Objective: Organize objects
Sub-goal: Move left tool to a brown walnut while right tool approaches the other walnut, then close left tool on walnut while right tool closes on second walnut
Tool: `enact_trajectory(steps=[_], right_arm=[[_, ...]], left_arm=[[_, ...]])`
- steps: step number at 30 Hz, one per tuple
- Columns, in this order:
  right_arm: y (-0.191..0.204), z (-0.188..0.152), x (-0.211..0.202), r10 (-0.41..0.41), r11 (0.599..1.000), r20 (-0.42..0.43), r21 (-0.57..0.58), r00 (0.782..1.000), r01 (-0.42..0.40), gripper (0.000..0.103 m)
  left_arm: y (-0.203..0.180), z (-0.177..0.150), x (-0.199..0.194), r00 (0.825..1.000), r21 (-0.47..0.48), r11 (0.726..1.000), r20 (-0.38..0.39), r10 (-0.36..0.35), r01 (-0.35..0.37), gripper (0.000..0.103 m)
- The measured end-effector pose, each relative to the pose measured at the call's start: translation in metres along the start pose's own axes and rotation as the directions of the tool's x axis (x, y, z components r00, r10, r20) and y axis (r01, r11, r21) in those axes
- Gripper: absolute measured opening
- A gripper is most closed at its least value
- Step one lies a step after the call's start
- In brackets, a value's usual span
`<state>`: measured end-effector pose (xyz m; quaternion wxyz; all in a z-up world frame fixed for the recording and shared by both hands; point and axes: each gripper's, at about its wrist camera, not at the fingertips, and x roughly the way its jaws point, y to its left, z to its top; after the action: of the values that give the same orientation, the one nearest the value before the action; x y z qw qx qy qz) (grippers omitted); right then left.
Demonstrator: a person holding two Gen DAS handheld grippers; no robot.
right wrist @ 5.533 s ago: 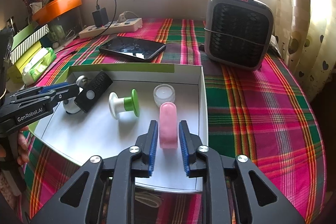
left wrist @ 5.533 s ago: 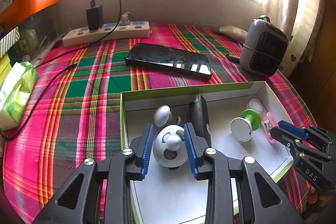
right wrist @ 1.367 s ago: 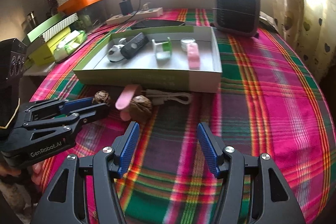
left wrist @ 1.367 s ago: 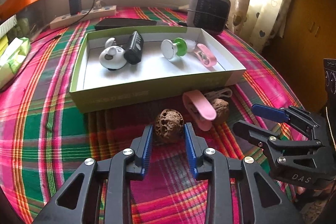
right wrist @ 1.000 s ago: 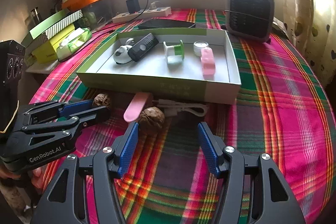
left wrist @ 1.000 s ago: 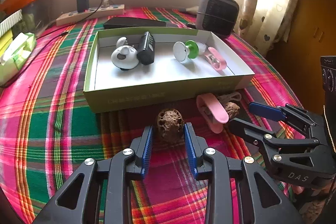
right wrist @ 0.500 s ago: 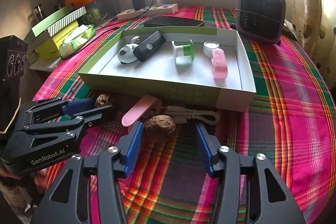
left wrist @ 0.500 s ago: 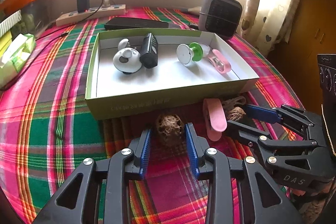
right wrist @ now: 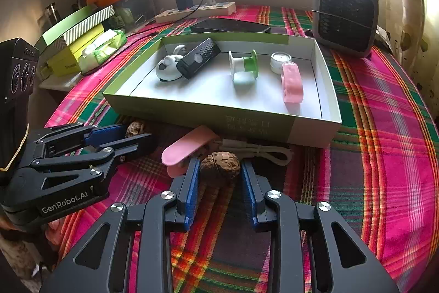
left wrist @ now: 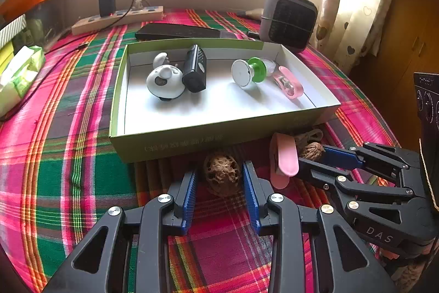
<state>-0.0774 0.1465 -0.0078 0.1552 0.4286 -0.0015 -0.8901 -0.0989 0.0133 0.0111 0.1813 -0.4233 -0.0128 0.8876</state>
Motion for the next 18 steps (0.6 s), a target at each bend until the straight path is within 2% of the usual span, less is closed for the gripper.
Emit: enact_trajectory(steps=[18], right_arm=[[0.0008,-0.0001,-0.0026,-0.009,1.000,0.010,0.005,1.000,0.009,0.031]], left_arm=[[-0.0009,-0.0011,-0.0036,1.000,0.007,1.000,0.019,0.025,-0.025,0.029]])
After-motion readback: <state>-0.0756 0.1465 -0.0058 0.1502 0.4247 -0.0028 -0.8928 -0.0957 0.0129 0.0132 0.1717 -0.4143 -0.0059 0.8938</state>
